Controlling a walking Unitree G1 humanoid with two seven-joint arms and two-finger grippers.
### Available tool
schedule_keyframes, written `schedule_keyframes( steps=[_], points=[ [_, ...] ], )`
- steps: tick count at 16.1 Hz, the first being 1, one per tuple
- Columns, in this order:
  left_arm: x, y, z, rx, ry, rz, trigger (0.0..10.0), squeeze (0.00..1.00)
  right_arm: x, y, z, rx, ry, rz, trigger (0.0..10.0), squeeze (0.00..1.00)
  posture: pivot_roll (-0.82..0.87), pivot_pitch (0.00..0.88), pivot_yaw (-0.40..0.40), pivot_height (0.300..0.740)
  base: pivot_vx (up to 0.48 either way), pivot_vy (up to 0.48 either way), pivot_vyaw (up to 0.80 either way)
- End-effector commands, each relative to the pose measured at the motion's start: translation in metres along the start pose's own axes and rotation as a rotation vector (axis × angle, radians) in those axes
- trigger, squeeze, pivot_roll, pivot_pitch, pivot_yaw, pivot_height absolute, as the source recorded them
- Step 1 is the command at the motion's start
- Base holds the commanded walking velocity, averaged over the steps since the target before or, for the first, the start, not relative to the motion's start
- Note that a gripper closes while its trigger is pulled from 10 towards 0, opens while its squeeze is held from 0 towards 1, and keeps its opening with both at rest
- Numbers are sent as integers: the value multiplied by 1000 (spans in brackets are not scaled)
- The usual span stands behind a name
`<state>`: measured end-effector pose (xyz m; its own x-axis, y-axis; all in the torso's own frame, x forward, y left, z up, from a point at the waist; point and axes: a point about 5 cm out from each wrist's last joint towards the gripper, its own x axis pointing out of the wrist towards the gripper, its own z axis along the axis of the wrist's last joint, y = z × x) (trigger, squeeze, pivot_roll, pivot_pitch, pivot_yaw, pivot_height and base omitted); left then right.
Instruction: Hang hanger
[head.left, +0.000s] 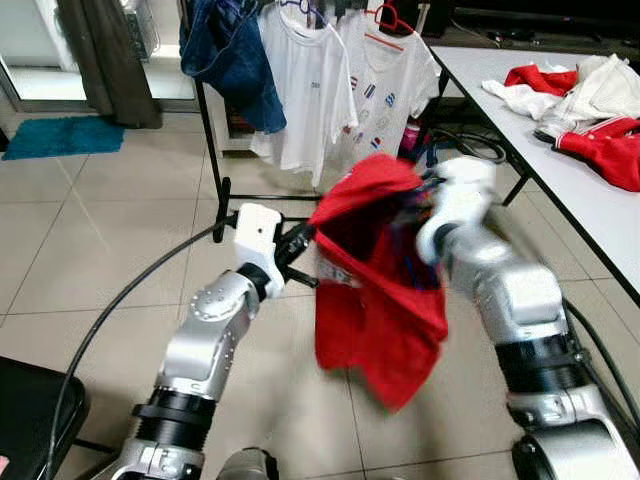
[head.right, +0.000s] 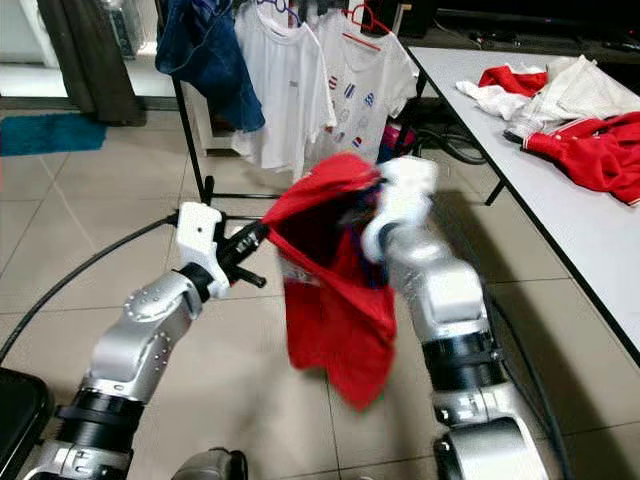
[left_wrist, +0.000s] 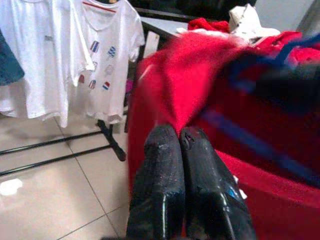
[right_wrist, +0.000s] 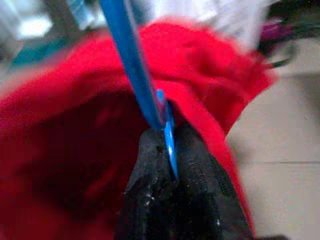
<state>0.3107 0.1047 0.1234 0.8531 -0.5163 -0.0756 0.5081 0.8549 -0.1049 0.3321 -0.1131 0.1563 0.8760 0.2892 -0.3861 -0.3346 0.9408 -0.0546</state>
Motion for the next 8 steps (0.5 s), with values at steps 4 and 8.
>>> schedule_keyframes(
  steps=[4, 8],
  points=[
    [5, 7, 9, 19, -27, 46, 0, 0, -4, 2, -24, -77, 121, 73, 10000, 0, 48, 4, -39, 740, 0, 0, 0],
    [7, 5, 9, 19, -34, 38, 0, 0, -5, -19, -16, -64, 87, -31, 10000, 0, 44, 0, -37, 740, 0, 0, 0]
  ],
)
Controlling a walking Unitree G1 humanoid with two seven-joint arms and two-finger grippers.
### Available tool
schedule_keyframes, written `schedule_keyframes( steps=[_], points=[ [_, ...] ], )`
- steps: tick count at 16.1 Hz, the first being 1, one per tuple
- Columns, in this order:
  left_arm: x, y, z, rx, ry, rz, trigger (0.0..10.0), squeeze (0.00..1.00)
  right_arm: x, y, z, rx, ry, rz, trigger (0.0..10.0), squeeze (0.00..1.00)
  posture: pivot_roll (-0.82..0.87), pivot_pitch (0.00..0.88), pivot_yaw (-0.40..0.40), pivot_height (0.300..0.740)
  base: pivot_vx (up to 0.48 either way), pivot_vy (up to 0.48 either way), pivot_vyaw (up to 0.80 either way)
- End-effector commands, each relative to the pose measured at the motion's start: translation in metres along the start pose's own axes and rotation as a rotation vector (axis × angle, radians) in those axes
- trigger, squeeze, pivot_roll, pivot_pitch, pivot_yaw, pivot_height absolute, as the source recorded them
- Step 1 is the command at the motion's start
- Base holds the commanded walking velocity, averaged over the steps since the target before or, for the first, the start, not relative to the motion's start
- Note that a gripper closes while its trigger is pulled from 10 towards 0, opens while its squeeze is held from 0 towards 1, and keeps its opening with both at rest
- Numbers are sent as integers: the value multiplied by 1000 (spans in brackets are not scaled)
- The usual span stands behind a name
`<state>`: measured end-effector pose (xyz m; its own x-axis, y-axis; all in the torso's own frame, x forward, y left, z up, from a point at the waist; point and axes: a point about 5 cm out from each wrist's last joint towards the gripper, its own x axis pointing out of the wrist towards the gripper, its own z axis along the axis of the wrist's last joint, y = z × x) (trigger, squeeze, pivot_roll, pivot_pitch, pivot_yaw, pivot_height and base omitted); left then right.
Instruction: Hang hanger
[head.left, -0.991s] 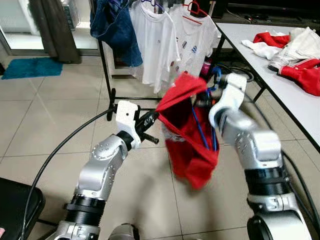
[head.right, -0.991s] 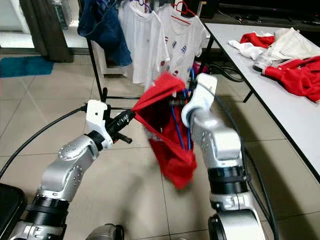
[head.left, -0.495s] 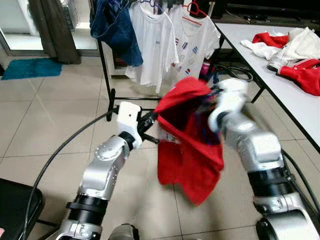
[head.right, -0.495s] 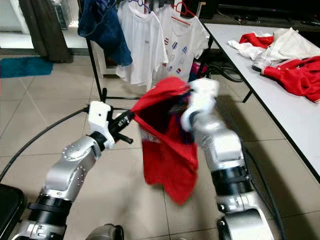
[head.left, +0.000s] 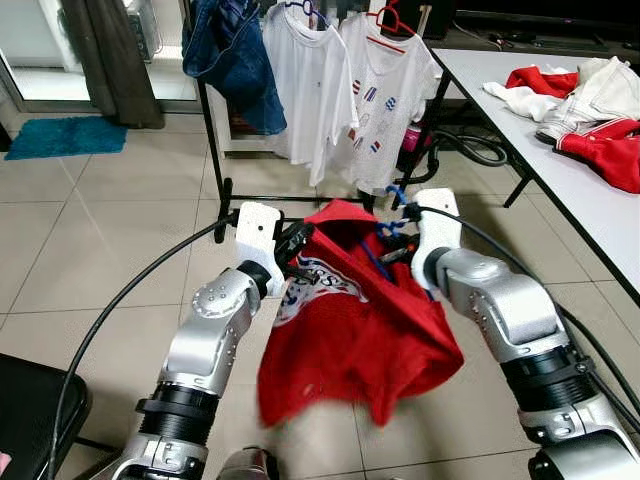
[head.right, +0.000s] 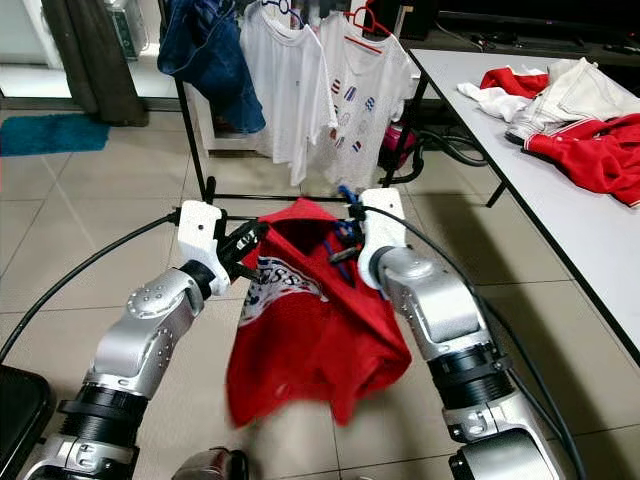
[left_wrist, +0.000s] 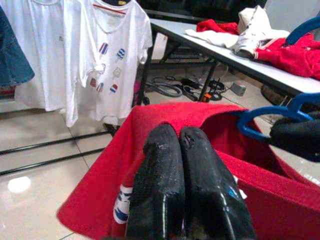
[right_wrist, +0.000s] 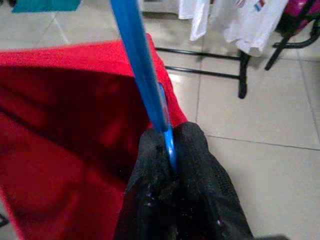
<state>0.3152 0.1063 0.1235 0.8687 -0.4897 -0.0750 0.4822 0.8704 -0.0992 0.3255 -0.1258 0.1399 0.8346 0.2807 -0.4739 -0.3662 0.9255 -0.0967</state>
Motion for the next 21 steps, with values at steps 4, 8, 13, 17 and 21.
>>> schedule_keyframes(
  steps=[4, 8, 13, 17, 21],
  points=[
    [5, -14, 10, 24, -36, -102, 0, 0, -2, -23, 27, 273, -196, -152, 10000, 0, 50, 0, -39, 740, 0, 0, 0],
    [7, -12, 7, 42, -22, -70, 0, 0, -4, -20, 44, 270, -271, -115, 10000, 0, 49, 0, -40, 740, 0, 0, 0],
    [9, -9, 9, 47, -27, -47, 0, 0, -3, -14, 46, 246, -279, -83, 10000, 0, 49, 0, -43, 740, 0, 0, 0],
    [9, -3, 14, 24, -46, -21, 10000, 1000, -4, -14, 51, 198, -289, -44, 10000, 0, 45, 0, -44, 740, 0, 0, 0],
    [6, -14, 20, 32, -57, -149, 10000, 1000, -2, -12, 51, 160, -273, -6, 10000, 0, 48, 0, -48, 740, 0, 0, 0]
  ],
)
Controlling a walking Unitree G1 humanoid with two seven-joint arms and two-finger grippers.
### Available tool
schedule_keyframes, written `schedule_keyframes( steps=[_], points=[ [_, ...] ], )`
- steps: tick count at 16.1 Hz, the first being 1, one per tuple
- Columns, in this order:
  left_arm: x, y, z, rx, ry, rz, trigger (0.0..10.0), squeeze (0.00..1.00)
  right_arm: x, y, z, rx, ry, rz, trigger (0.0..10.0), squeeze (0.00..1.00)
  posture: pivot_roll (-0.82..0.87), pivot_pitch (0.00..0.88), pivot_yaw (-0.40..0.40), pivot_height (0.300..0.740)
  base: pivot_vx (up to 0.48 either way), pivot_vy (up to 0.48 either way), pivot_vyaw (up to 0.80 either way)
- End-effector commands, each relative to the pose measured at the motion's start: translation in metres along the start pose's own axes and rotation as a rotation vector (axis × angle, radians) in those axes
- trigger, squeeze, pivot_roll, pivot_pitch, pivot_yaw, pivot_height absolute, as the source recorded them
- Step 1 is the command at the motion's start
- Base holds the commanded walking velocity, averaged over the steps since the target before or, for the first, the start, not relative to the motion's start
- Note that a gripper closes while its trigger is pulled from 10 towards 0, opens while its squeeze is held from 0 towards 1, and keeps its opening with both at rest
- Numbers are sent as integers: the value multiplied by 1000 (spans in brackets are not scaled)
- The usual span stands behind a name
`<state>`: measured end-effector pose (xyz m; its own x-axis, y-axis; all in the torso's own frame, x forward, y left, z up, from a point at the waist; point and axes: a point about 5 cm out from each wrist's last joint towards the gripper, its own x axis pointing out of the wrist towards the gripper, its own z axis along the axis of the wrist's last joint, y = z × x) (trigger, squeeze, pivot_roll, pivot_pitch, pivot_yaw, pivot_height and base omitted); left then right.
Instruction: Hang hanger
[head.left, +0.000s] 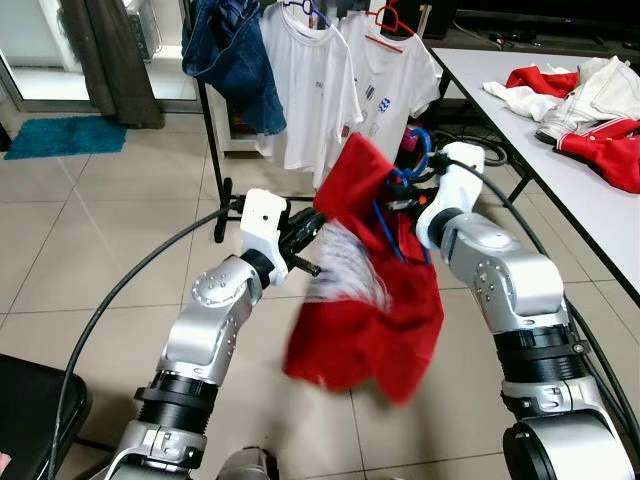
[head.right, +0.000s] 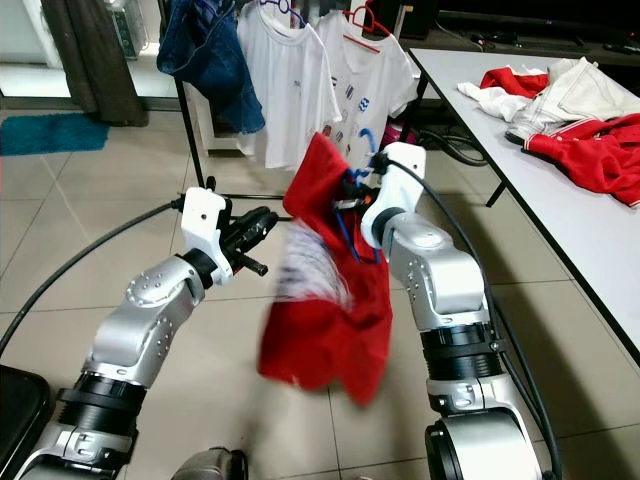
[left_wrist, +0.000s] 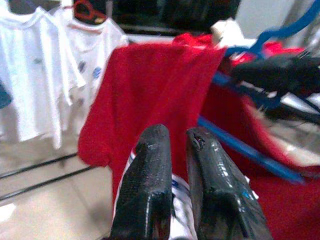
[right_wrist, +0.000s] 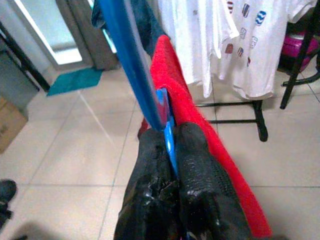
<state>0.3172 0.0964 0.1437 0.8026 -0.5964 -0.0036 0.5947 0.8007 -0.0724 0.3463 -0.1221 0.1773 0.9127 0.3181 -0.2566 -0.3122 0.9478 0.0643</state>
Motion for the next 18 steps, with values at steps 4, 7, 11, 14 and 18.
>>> schedule_keyframes(
  steps=[4, 7, 11, 14, 18],
  points=[
    [-9, -13, 1, 42, 22, -137, 10000, 1000, 0, -2, 3, -141, 34, 70, 10000, 0, 56, 0, -72, 740, 0, 0, 0],
    [-27, 10, 3, 133, 73, -91, 10000, 1000, -6, -11, 4, -280, 88, 159, 10000, 0, 56, 0, -76, 740, 0, 0, 0],
    [-41, 12, 8, 195, 99, -181, 10000, 0, -8, -22, 4, -324, 122, 210, 10000, 0, 64, 0, -97, 740, 0, 0, 0],
    [-35, -26, 2, 147, 89, -439, 10000, 1000, -5, -13, 10, -289, 106, 247, 10000, 0, 60, 0, -103, 740, 0, 0, 0],
    [2, -53, -7, 153, 57, -594, 10000, 1000, -1, 22, 7, -205, 118, 304, 10000, 0, 27, 0, -91, 740, 0, 0, 0]
  ],
)
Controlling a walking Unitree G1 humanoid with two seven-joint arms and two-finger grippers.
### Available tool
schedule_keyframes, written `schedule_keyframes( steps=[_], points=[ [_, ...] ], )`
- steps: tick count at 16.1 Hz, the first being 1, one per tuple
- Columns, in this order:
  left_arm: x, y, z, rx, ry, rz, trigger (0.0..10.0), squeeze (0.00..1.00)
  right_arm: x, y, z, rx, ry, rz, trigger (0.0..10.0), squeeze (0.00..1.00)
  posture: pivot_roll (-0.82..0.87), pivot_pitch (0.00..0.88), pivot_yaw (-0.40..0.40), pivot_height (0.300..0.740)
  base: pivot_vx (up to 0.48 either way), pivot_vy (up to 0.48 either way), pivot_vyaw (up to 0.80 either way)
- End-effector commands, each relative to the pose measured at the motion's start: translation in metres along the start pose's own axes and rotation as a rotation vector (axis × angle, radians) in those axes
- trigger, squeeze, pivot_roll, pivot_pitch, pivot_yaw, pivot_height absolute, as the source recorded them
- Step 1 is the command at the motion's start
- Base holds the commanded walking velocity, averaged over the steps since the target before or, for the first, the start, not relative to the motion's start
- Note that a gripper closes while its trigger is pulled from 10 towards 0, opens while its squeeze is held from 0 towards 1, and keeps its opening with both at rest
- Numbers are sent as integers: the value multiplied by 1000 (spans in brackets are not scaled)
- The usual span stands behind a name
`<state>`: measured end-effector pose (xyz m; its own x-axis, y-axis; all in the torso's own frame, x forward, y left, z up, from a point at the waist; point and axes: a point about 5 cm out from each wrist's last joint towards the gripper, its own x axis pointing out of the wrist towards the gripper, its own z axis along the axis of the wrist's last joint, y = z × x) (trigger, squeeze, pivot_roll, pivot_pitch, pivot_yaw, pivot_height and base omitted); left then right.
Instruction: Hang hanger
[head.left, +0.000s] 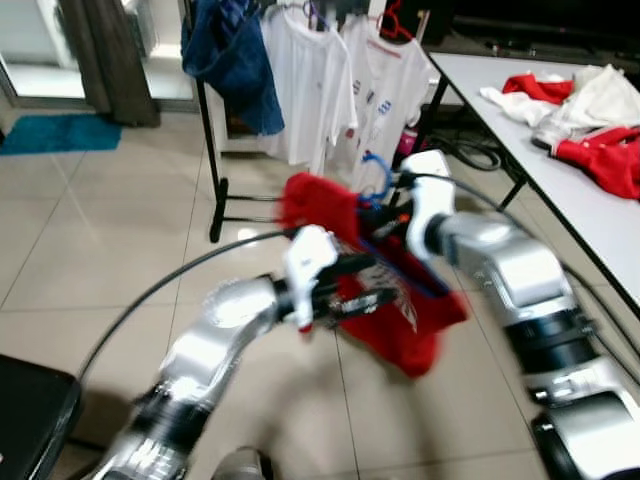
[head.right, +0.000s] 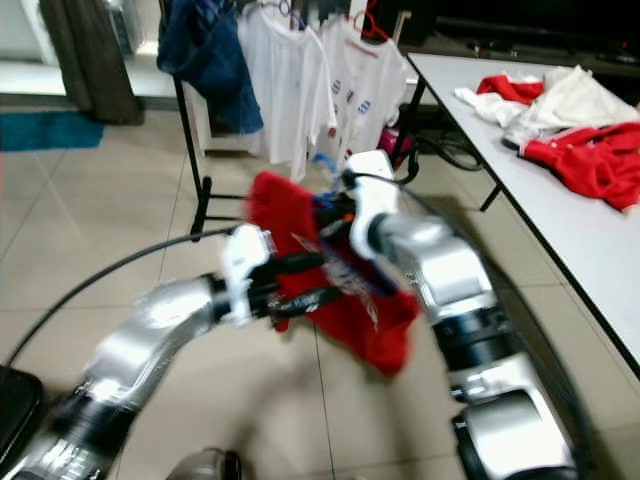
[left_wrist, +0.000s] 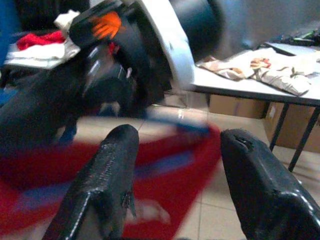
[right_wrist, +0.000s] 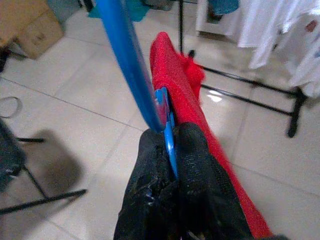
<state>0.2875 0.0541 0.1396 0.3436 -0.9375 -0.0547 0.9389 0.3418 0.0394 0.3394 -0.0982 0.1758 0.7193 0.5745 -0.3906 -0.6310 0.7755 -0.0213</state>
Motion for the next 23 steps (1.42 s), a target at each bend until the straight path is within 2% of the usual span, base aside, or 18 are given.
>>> schedule_keyframes(
  steps=[1, 2, 3, 4, 6, 9, 10, 11, 12, 13, 14, 19, 23],
  points=[
    [5, 0, 1, 28, 0, -22, 10000, 1000, -4, 0, 9, -1, -28, -12, 10000, 0, 27, 0, -91, 740, 0, 0, 0],
    [9, -4, -1, 22, 12, -65, 10000, 0, -3, 5, 9, 16, -27, -2, 10000, 0, 12, 6, -80, 740, 0, 0, 0],
    [12, -6, -2, 17, 20, -100, 10000, 0, -1, 8, 9, 29, -26, 5, 10000, 0, 8, 7, -76, 740, 0, 0, 0],
    [19, -13, -8, 21, 49, -183, 10000, 0, 1, 15, 9, 48, -20, 15, 10000, 0, 0, 10, -68, 740, 0, 0, 0],
    [19, -22, -15, 24, 89, -258, 10000, 0, 1, 16, 10, 72, -21, -4, 10000, 0, -4, 13, -61, 740, 0, 0, 0],
    [21, -25, -20, 30, 88, -266, 10000, 0, 2, 15, 11, 112, -26, -32, 10000, 0, -2, 19, -61, 740, 0, 0, 0],
    [22, -26, -22, 30, 88, -255, 9333, 0, 3, 14, 11, 120, -26, -41, 10000, 0, -1, 20, -62, 740, 0, 0, 0],
    [23, -25, -23, 31, 83, -243, 5804, 0, 2, 15, 11, 127, -27, -44, 10000, 0, -1, 24, -65, 740, 0, 0, 0],
    [24, -25, -24, 27, 76, -230, 3529, 0, 3, 15, 12, 132, -28, -46, 10000, 0, -2, 26, -67, 740, 0, 0, 0],
    [25, -26, -26, 21, 73, -227, 588, 0, 3, 16, 13, 134, -29, -46, 10000, 0, -4, 27, -69, 740, 0, 0, 0],
    [26, -26, -27, 21, 75, -222, 0, 0, 3, 16, 13, 135, -30, -46, 10000, 0, -4, 27, -69, 740, 0, 0, 0],
    [29, -19, -36, 48, 145, -136, 0, 0, 2, 17, 16, 136, -34, -44, 10000, 0, -12, 26, -68, 740, 0, 0, 0],
    [30, -17, -39, 49, 146, -114, 0, 0, 1, 17, 17, 139, -37, -46, 10000, 0, -15, 26, -71, 740, 0, 0, 0]
  ],
)
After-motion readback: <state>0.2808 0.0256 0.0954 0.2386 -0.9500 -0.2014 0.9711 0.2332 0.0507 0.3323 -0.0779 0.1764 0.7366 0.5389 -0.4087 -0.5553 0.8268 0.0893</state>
